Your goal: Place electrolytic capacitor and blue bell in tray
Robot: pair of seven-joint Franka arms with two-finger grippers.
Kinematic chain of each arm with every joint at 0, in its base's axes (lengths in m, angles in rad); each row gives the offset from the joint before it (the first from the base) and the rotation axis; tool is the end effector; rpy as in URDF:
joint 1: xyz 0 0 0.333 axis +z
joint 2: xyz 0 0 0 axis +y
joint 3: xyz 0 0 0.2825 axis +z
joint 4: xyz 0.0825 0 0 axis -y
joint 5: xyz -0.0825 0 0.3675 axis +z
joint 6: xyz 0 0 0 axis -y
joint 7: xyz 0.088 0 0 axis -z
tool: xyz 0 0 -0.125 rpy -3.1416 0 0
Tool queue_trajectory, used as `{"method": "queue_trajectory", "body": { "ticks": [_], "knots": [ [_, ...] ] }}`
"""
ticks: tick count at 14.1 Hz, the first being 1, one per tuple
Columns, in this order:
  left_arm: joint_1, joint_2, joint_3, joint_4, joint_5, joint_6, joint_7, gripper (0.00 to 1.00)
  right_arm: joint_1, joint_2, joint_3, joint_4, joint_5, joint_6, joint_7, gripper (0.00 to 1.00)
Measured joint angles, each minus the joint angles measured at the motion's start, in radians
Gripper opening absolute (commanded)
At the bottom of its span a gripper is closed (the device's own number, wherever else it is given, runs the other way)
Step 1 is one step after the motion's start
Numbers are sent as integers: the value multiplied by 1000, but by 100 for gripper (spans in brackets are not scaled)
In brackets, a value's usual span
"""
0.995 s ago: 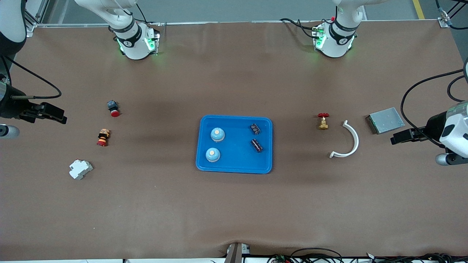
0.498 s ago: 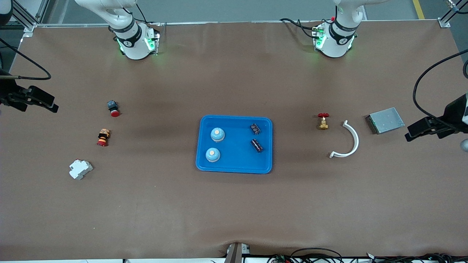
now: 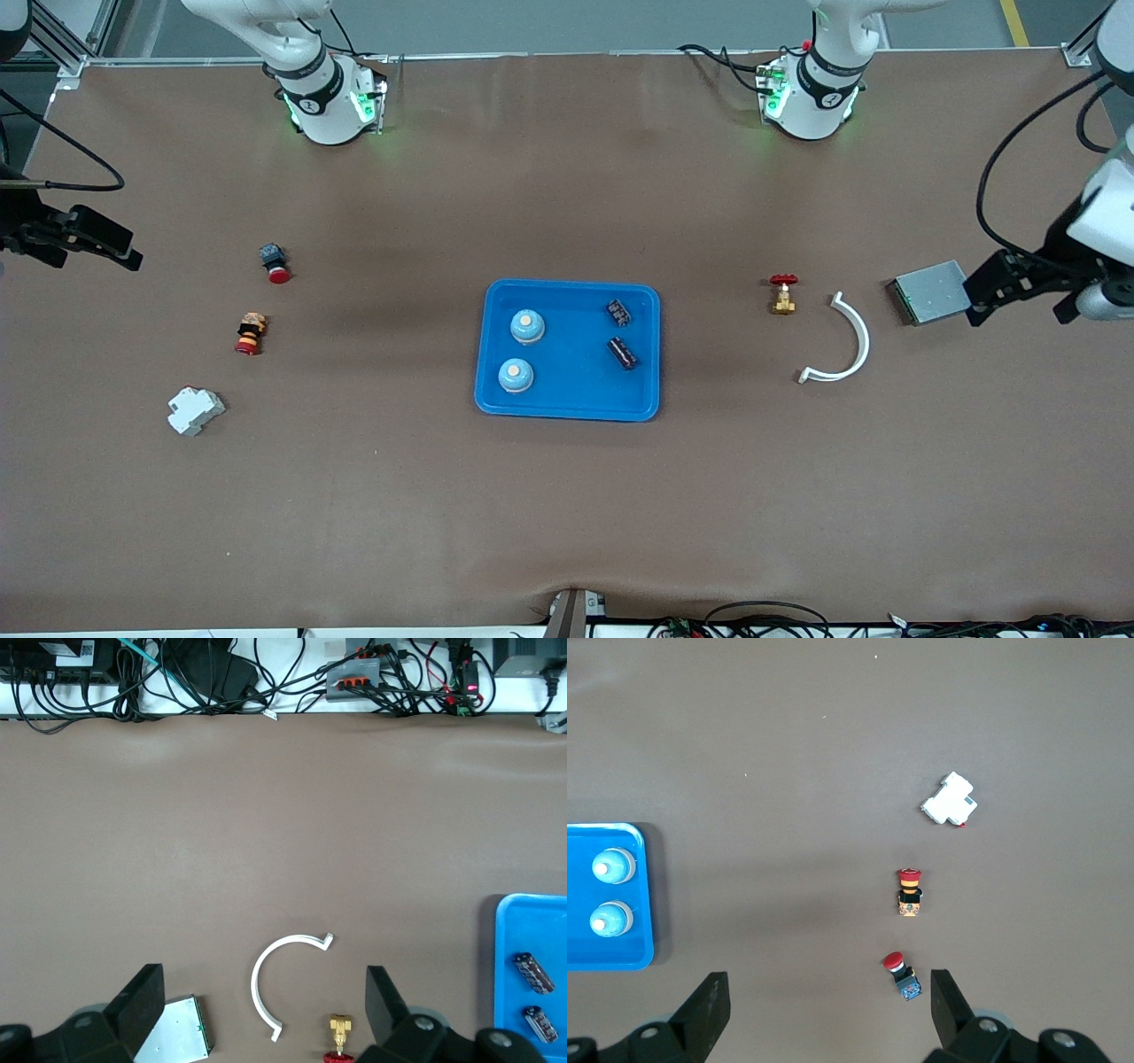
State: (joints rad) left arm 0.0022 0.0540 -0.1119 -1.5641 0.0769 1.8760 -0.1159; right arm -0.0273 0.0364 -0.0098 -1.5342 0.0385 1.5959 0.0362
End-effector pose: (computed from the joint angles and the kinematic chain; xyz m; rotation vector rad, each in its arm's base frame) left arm 0.5830 -0.0555 0.5777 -3.0742 0.0099 -0.4088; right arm 0.5511 -0.0156 0.5722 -3.1011 0.1144 -0.0393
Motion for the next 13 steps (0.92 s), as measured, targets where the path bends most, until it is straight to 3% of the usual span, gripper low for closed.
{"method": "queue_trajectory", "body": {
  "ticks": [4,13],
  "knots": [
    [5,-68,7,-39,0,0,0,100,0,0,0,-1,0,8,0,100],
    [14,-90,23,-45,-29,0,6,100,0,0,0,-4,0,14,0,100]
  ]
}}
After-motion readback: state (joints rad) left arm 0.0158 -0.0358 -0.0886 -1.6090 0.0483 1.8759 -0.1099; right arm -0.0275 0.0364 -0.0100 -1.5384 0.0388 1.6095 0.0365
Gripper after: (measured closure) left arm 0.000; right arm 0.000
